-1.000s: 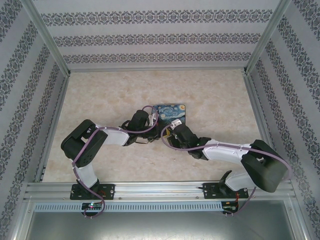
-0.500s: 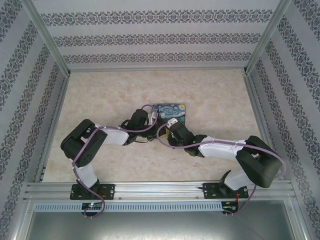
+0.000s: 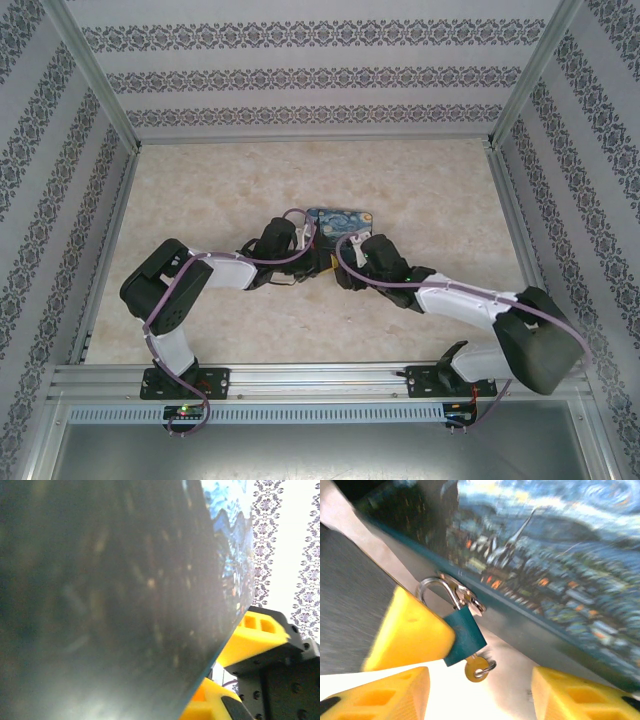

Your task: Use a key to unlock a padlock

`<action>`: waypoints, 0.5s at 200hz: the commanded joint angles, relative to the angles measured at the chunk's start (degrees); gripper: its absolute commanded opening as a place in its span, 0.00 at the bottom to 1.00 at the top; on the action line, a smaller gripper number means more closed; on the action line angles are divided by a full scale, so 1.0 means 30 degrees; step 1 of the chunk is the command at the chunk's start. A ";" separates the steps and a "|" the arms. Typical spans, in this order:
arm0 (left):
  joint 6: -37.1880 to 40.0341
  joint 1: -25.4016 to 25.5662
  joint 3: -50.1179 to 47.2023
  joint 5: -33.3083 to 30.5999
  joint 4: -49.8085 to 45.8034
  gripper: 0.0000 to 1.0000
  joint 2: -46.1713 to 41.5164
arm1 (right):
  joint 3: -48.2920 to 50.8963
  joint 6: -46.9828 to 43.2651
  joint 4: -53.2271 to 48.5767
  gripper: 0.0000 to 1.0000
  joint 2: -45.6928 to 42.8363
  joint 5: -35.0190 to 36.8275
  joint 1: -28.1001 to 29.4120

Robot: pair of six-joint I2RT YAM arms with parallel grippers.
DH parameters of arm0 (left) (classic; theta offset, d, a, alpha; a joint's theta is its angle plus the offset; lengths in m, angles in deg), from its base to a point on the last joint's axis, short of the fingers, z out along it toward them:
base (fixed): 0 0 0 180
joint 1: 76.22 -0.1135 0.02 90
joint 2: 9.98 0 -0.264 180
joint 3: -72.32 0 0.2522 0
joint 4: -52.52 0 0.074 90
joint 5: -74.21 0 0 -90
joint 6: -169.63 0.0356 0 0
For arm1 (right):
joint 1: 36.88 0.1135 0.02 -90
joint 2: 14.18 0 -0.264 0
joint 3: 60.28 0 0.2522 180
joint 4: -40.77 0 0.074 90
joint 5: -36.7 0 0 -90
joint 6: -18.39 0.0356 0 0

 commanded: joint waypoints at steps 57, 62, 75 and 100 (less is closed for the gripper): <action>0.2523 0.0082 0.0280 -0.0139 -0.3181 0.01 -0.0571 | 0.2216 0.6679 0.4839 0.64 -0.0129 -0.2309 -0.0653; 0.2576 0.0072 0.0248 -0.0159 -0.3216 0.03 -0.0571 | 0.2197 0.6937 0.5191 0.63 0.0180 -0.2422 -0.0657; 0.2634 0.0068 0.0133 -0.0168 -0.3194 0.10 -0.0643 | 0.2080 0.7578 0.5884 0.64 0.0991 -0.2507 -0.0657; 0.2599 0.0055 -0.0232 -0.0267 -0.3202 0.26 -0.1110 | 0.1954 0.8397 0.7001 0.64 0.2140 -0.2430 -0.1035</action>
